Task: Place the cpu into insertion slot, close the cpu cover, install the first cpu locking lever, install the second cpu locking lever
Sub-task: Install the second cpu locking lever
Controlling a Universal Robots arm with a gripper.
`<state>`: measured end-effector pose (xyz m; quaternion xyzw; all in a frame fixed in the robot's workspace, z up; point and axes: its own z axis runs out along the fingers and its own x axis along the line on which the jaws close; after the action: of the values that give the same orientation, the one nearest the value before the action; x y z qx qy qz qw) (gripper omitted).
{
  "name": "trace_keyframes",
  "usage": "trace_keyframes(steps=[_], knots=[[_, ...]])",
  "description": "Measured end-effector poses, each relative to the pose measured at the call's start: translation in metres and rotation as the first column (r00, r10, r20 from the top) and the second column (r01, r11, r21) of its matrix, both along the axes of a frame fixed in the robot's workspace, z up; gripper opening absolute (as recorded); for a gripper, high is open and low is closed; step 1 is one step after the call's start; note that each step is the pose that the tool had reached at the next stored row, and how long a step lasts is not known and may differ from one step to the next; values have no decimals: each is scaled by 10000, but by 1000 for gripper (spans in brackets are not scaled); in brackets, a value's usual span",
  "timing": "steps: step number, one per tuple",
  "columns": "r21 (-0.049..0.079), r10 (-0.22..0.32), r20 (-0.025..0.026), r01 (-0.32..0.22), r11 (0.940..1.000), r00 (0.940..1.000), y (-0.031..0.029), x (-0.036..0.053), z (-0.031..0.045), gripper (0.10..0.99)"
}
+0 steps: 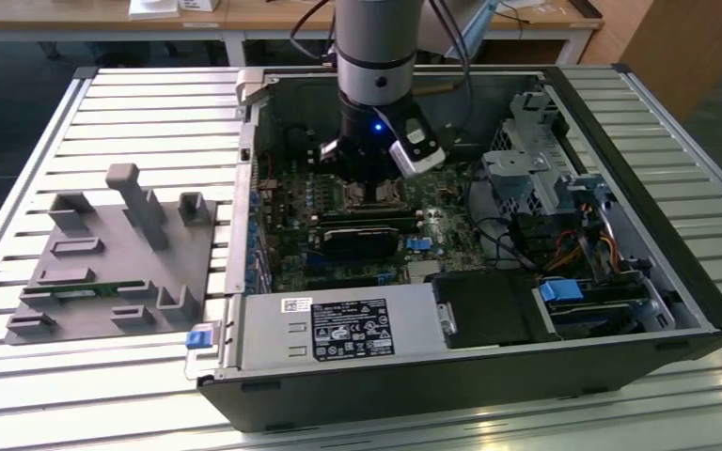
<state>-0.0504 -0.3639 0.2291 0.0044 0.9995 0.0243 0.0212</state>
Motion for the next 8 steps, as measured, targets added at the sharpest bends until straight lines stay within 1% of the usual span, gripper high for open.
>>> trace_keyframes(steps=[8], knots=[[-1,0,-5,0,10000,10000,0,-10,-81,106]])
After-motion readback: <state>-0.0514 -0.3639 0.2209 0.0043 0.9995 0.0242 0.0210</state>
